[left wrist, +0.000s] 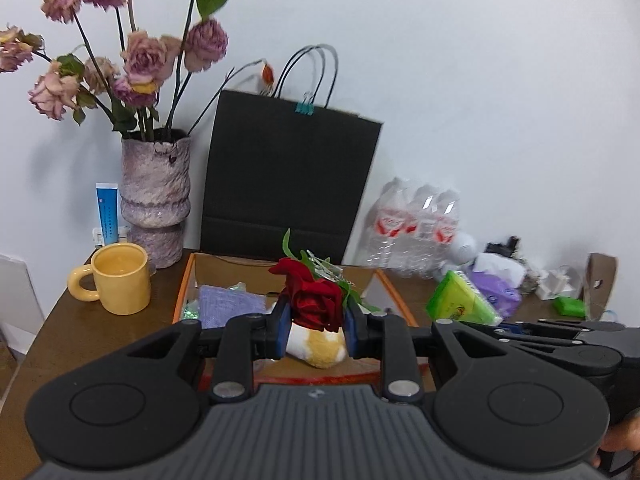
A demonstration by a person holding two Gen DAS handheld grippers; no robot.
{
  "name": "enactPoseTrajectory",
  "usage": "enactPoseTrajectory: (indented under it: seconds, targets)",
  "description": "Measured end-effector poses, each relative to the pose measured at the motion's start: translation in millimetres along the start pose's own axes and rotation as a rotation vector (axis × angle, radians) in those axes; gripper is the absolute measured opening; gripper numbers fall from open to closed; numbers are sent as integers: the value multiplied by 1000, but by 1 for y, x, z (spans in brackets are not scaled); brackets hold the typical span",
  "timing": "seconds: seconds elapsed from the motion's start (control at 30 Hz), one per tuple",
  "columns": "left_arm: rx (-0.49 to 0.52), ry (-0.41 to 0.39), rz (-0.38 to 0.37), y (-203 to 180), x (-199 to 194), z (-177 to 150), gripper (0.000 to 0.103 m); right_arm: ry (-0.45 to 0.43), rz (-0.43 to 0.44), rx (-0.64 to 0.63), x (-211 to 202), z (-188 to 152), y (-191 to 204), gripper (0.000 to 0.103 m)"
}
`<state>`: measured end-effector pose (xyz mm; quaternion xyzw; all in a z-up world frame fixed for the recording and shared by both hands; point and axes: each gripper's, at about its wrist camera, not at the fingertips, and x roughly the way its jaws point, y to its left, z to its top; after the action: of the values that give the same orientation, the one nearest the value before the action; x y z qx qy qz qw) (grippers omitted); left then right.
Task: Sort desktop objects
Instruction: 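Lower the rose and tissue pack into the cardboard box and open both tools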
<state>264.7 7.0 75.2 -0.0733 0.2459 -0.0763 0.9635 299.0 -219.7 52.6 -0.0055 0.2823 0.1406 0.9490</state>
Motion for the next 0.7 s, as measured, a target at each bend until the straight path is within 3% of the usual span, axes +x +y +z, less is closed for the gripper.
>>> enactPoseTrajectory:
  seconds: [0.33, 0.7]
  targets:
    - [-25, 176, 50, 14, 107, -20, 27, 147, -17, 16, 103, -15, -27, 13]
    - [4, 243, 78, 15, 157, -36, 27, 209, -2, 7, 149, -25, -25, 14]
